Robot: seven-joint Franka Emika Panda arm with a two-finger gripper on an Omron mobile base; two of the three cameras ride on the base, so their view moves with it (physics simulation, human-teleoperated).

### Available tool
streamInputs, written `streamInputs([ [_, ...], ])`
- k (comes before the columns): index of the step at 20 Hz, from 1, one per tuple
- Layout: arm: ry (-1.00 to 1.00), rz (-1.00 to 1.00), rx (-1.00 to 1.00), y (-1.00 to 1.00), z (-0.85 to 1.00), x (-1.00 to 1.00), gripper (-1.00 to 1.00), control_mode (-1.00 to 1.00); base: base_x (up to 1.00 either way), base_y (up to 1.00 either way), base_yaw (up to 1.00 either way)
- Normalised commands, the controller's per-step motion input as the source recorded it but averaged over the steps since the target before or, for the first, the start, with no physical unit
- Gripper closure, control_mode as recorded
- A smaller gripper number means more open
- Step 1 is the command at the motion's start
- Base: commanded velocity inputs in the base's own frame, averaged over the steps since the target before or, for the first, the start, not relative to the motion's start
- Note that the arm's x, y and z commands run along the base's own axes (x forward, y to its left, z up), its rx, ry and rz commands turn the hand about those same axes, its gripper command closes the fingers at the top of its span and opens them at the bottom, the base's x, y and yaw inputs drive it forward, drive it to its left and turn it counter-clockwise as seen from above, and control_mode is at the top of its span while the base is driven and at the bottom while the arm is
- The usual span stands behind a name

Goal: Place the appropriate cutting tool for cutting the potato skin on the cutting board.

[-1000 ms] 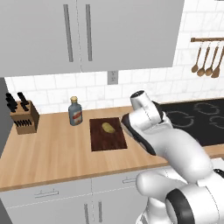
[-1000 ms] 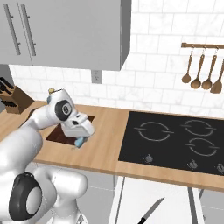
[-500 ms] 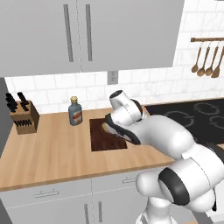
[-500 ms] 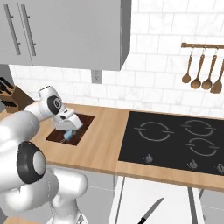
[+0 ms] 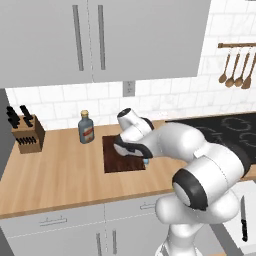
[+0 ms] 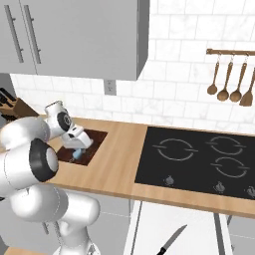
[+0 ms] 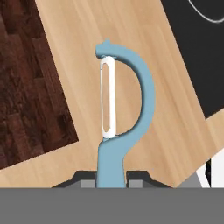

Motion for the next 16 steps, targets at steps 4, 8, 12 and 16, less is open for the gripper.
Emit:
streamInputs([
  [4, 0.00, 0.00, 0.03, 0.07, -0.22, 0.33, 1.00, -1.00, 0.00, 0.00, 0.00],
  [8, 0.00, 0.00, 0.10, 0.21, -0.34, 0.43, 1.00, -1.00, 0.00, 0.00, 0.00],
  [12, 0.00, 0.00, 0.09, 0.39, -0.38, 0.33, 1.00, -1.00, 0.00, 0.00, 0.00],
  [16, -0.01, 0.00, 0.07, 0.30, -0.24, 0.30, 1.00, -1.00, 0.00, 0.00, 0.00],
])
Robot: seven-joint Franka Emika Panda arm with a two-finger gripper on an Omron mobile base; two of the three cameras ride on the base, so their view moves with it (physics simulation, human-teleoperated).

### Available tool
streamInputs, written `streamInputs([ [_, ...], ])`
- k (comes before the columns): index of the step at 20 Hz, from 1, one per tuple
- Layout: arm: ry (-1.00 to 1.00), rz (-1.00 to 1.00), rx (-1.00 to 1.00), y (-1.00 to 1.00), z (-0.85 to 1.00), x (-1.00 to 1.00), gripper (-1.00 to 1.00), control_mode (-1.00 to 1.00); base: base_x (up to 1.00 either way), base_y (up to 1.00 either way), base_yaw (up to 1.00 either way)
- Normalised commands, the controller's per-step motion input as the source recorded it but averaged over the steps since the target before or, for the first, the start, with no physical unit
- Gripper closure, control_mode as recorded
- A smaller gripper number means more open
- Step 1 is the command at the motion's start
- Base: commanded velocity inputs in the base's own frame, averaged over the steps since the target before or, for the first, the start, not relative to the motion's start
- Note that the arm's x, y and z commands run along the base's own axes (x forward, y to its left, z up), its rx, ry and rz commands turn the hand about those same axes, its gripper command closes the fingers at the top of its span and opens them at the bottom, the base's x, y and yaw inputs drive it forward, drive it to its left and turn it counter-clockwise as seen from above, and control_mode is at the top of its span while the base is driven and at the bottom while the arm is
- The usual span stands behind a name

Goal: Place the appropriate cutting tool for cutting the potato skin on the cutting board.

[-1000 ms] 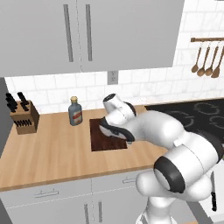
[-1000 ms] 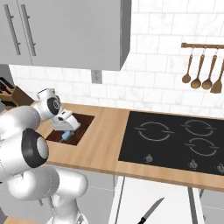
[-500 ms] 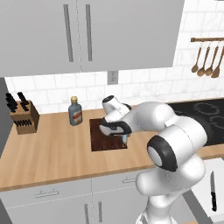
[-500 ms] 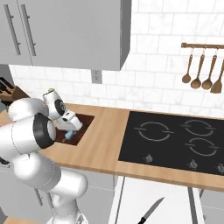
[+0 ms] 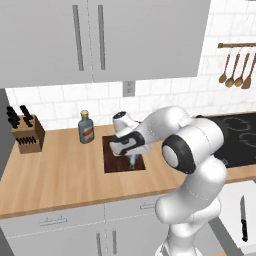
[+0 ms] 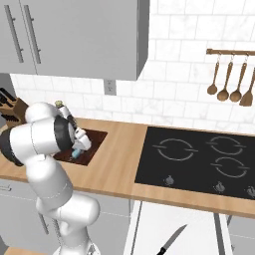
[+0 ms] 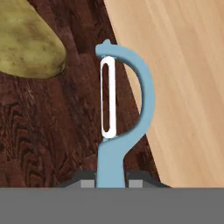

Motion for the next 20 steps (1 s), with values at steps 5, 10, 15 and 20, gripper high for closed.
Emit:
streamInputs([
  [5, -0.01, 0.00, 0.04, 0.31, -0.29, 0.08, 1.00, -1.00, 0.00, 0.00, 0.00],
  [10, 0.00, 0.00, 0.00, 0.03, -0.12, 0.15, 1.00, -1.00, 0.00, 0.00, 0.00],
  [15, 0.00, 0.00, 0.00, 0.00, -0.03, 0.11, -1.00, -1.00, 0.00, 0.00, 0.00],
  [20, 0.00, 0.00, 0.00, 0.00, -0.03, 0.00, -1.00, -1.00, 0.00, 0.00, 0.00],
])
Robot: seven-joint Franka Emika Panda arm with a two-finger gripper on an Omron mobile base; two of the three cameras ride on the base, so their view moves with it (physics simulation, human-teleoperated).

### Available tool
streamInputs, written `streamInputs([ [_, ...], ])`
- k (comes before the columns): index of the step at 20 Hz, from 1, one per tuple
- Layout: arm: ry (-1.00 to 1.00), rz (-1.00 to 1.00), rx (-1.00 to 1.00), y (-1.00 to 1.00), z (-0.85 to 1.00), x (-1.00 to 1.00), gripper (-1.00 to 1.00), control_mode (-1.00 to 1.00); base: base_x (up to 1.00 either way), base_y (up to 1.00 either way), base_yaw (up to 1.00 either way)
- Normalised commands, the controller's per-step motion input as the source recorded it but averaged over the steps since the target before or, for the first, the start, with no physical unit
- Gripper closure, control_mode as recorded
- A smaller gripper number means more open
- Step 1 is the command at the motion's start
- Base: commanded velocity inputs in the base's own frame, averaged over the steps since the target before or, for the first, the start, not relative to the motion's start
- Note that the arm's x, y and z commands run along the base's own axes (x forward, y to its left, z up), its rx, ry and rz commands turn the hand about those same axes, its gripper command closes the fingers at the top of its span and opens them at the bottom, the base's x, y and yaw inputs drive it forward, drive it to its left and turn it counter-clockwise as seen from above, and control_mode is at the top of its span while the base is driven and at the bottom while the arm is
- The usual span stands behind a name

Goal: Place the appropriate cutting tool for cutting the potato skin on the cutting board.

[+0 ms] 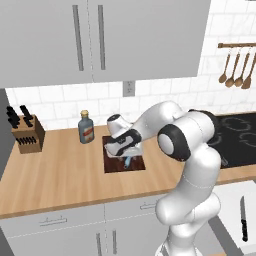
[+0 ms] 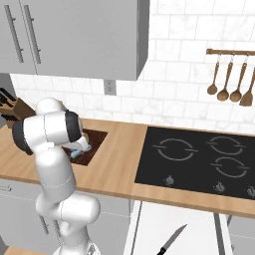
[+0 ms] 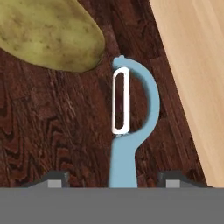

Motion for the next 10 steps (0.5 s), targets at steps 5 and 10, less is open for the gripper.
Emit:
streamInputs([
  [5, -0.04, 0.00, 0.00, 0.00, 0.31, -0.09, -1.00, -1.00, 0.00, 0.00, 0.00],
  [10, -0.13, 0.00, 0.06, -0.01, 0.91, -0.79, -1.00, -1.00, 0.00, 0.00, 0.00],
])
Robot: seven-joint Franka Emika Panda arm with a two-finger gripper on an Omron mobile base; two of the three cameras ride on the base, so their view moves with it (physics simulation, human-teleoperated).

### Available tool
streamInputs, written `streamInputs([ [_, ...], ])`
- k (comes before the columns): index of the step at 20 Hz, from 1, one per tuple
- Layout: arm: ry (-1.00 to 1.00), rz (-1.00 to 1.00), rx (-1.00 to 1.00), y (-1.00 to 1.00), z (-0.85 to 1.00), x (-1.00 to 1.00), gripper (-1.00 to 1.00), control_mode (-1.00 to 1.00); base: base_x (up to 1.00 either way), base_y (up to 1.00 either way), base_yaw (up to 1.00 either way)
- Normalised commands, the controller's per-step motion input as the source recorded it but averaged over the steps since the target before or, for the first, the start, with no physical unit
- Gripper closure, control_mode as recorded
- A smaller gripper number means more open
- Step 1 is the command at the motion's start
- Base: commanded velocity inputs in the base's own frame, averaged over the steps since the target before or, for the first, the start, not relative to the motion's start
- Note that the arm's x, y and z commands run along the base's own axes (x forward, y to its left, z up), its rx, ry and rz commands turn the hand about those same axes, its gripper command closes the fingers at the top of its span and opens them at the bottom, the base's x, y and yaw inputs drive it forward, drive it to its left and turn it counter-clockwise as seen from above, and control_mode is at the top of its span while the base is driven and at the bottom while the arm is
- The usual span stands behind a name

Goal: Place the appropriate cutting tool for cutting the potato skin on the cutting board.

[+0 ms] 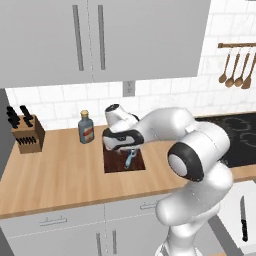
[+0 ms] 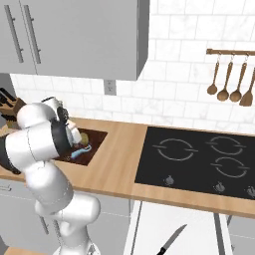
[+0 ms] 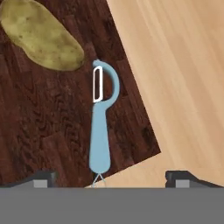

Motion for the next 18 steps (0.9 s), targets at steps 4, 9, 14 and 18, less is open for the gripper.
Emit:
streamInputs([
  [4, -0.13, 0.03, 0.09, -0.44, 0.46, -1.00, -1.00, -1.00, 0.00, 0.00, 0.00],
  [9, 0.00, 0.11, 0.07, -0.65, 0.42, -1.00, -1.00, -1.00, 0.00, 0.00, 0.00],
  [14, -0.03, 0.33, 0.00, -0.55, 0.43, -1.00, -1.00, -1.00, 0.00, 0.00, 0.00],
  [18, -0.06, 0.39, 0.00, -0.42, 0.47, -1.00, -1.00, -1.00, 0.00, 0.00, 0.00],
])
